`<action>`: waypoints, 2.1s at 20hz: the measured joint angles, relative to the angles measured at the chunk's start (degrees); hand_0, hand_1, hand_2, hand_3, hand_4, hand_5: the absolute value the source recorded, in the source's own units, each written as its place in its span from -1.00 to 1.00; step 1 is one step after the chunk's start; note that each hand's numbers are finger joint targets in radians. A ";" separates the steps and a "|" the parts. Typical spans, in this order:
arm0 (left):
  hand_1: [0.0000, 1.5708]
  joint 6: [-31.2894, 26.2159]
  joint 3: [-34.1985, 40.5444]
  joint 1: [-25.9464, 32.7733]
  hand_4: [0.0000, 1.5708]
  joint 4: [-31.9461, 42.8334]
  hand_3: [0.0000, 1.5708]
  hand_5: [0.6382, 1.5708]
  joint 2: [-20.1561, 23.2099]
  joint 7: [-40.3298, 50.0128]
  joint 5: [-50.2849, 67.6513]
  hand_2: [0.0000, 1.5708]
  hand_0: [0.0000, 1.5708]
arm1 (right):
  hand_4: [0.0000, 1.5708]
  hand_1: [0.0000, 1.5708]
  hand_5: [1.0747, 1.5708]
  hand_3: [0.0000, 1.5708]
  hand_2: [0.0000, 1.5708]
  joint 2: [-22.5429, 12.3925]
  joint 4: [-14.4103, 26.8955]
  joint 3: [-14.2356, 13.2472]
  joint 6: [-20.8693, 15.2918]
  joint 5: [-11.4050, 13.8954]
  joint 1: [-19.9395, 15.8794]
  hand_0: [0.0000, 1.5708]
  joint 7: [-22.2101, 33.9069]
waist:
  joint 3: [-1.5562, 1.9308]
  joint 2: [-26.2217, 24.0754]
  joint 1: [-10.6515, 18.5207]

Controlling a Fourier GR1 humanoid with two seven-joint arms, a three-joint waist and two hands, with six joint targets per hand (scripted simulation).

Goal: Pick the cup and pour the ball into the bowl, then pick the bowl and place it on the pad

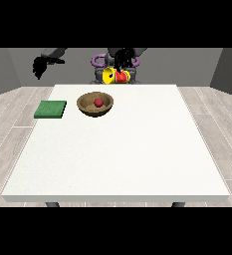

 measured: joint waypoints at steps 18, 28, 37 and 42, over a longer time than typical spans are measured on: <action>-1.00 2.84 22.48 25.83 -1.00 -24.62 -1.00 0.98 -3.33 -30.03 62.90 -1.00 -1.00 | -0.60 -1.00 0.99 -1.00 -1.00 13.35 -4.51 4.68 -16.64 5.15 -5.85 -1.00 -0.65 | 0.09 11.70 6.17; -1.00 -7.49 26.32 30.88 -1.00 -28.82 -1.00 0.99 0.83 -37.75 69.75 -1.00 -1.00 | -0.73 -1.00 0.97 -1.00 -1.00 15.42 5.88 3.77 -22.26 5.29 -11.62 -1.00 -6.49 | 0.45 13.77 8.19; -1.00 -10.33 28.77 31.72 -1.00 -32.15 -1.00 0.99 3.26 -36.67 70.72 -1.00 -1.00 | -0.84 -1.00 0.97 -1.00 -1.00 13.89 17.24 3.61 -21.67 4.83 -15.70 -1.00 -12.23 | 0.48 14.72 7.76; -1.00 -12.30 28.12 32.11 -1.00 -36.90 -1.00 1.00 3.88 -34.07 71.18 -1.00 -1.00 | -0.44 0.00 0.85 -1.00 -0.50 13.40 21.83 1.25 -21.83 2.85 -16.50 0.00 -15.56 | 0.01 15.28 9.97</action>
